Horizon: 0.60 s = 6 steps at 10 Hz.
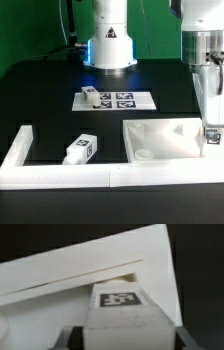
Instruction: Assemble one leg
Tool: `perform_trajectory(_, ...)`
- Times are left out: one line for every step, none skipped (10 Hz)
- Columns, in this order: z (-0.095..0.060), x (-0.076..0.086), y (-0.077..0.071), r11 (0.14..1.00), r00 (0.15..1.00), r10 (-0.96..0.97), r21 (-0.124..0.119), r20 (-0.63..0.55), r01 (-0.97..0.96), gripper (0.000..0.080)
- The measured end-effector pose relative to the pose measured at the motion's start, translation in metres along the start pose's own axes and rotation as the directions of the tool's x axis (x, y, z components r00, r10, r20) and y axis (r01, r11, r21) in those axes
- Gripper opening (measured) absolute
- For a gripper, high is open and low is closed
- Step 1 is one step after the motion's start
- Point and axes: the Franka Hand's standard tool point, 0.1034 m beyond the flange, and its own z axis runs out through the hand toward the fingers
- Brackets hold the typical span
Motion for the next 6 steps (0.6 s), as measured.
perform_trajectory(0.0000, 0.0006, -0.0002, 1.000, 1.000, -0.013, 0.001, -0.001, 0.013, 0.0287)
perform_trajectory(0.0005, 0.0001, 0.0002, 0.998, 0.998, -0.069, 0.000, -0.001, 0.069, 0.0361)
perform_trajectory(0.0015, -0.0022, 0.0021, 0.979, 0.979, -0.202, -0.008, 0.003, 0.202, 0.0498)
perform_trajectory(0.0014, -0.0039, 0.0020, 0.930, 0.930, -0.366, -0.006, 0.007, 0.366, 0.0498)
perform_trajectory(0.0012, -0.0061, 0.0021, 0.867, 0.867, -0.499, -0.005, 0.013, 0.499, 0.0617)
perform_trajectory(0.0018, -0.0079, 0.0033, 0.824, 0.824, -0.566, -0.004, 0.016, 0.566, 0.0639)
